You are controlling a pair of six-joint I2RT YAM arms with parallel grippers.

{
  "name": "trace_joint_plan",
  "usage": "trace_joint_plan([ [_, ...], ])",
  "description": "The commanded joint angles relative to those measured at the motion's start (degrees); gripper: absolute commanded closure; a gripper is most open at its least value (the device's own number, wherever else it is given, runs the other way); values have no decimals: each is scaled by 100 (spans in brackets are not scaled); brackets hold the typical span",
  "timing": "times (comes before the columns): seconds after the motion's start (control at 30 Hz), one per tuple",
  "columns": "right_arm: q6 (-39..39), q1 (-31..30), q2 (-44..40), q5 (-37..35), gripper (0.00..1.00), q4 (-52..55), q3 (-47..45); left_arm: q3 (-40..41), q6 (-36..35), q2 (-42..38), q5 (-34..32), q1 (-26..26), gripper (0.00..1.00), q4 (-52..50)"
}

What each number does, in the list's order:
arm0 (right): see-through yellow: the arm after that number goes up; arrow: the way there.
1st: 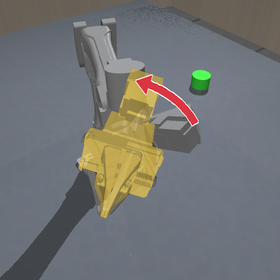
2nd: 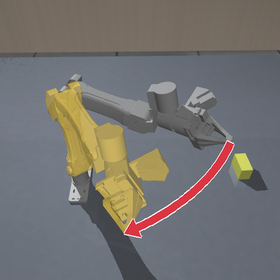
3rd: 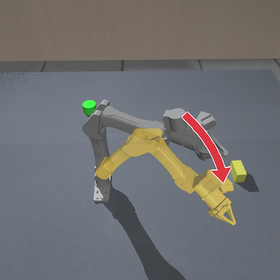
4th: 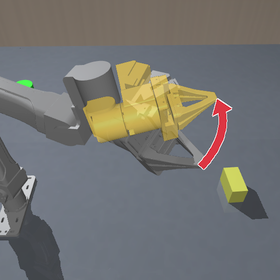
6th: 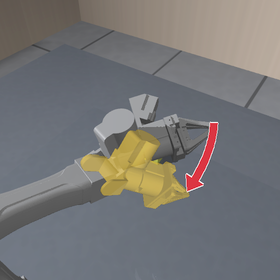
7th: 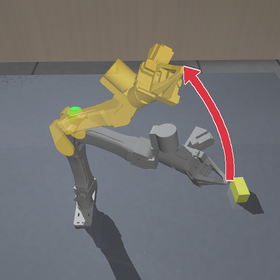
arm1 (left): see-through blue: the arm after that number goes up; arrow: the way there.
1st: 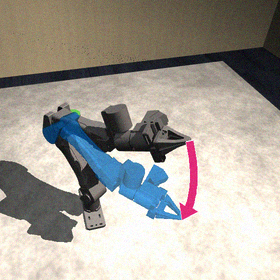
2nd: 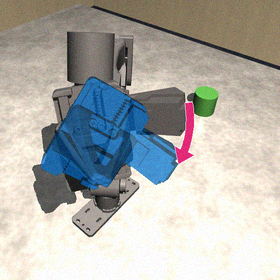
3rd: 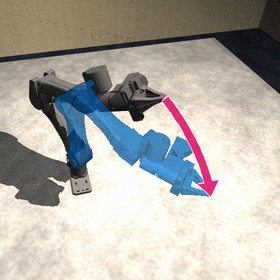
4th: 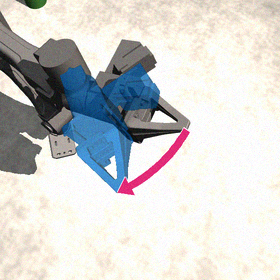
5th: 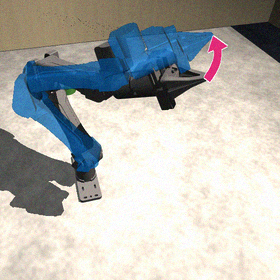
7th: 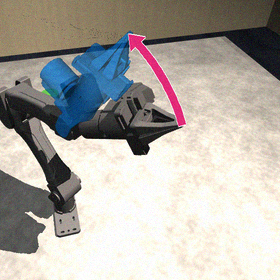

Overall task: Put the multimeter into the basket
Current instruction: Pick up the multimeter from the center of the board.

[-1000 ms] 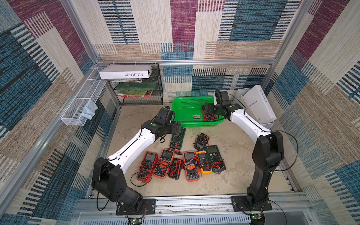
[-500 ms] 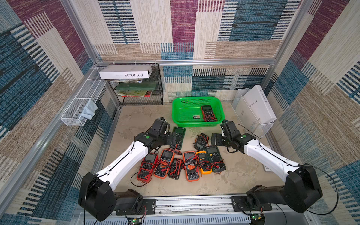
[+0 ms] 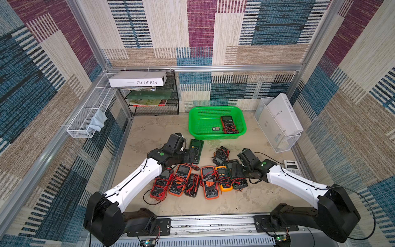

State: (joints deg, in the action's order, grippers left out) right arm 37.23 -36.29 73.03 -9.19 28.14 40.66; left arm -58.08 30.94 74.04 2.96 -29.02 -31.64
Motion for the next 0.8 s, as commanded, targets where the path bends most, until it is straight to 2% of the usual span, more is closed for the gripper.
trace_joint_plan([
  [0.0,69,-100,206,-169,1,-2,61,-19,46,15,31,-7,1,113],
  [0.77,-216,-36,1307,-31,2,-202,214,-45,41,100,64,-16,1,213],
])
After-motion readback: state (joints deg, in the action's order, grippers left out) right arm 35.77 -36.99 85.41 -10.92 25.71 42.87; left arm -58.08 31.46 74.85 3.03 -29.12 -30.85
